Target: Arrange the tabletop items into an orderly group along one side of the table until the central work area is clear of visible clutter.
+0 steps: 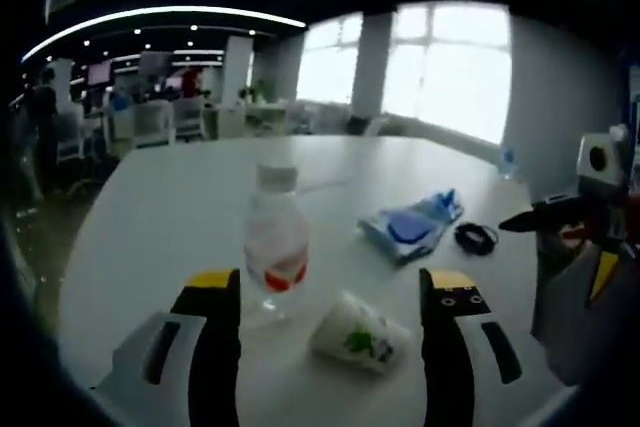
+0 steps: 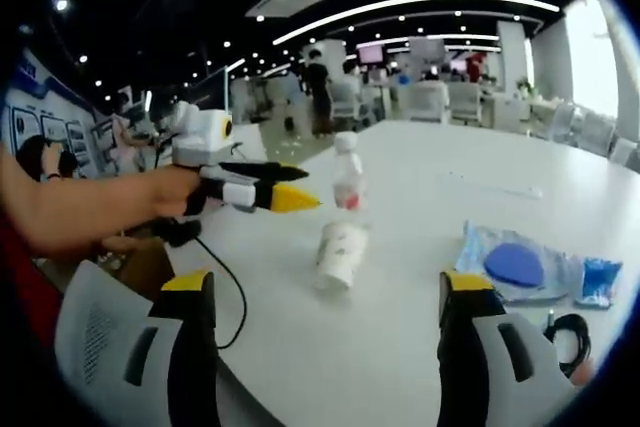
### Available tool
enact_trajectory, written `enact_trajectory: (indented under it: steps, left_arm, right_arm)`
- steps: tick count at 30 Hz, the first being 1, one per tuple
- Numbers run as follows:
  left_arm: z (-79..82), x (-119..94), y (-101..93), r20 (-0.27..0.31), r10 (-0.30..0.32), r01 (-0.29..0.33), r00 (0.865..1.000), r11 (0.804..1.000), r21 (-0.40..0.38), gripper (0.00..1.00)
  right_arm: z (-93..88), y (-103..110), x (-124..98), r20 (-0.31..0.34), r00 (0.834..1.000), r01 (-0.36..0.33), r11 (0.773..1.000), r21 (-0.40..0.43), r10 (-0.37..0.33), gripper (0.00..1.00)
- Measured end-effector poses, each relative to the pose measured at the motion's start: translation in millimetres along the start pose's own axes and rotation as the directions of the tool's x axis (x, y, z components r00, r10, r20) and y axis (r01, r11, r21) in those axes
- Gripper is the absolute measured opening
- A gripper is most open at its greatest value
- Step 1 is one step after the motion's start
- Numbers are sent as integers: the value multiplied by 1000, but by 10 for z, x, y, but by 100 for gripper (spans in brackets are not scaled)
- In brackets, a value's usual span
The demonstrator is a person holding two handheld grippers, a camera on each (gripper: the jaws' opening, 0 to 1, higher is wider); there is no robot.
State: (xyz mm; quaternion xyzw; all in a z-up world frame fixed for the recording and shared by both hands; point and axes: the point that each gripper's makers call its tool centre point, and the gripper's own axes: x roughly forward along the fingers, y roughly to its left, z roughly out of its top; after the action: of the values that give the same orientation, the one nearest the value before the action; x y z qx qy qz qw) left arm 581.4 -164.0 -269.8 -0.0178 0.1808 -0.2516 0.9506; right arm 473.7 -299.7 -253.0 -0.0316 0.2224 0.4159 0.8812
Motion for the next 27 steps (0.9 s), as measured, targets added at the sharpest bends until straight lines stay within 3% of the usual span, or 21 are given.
enact_trajectory:
  steps: [7,16,27]
  left_arm:
    - [-9,155,186,-7,119,-119,993,993,-6,70]
    - [-72,352,201,-29,208,-208,978,978,-15,66]
    - [-47,521,328,-14,326,-326,945,945,-28,61]
  right_arm:
    - [-32,-35,-12,3,1000,5,1000,4,-5,90]
    - [-68,-92,-11,12,1000,2,1000,30,-2,90]
    - [-85,-145,-7,25,1000,-8,998,63,6,88]
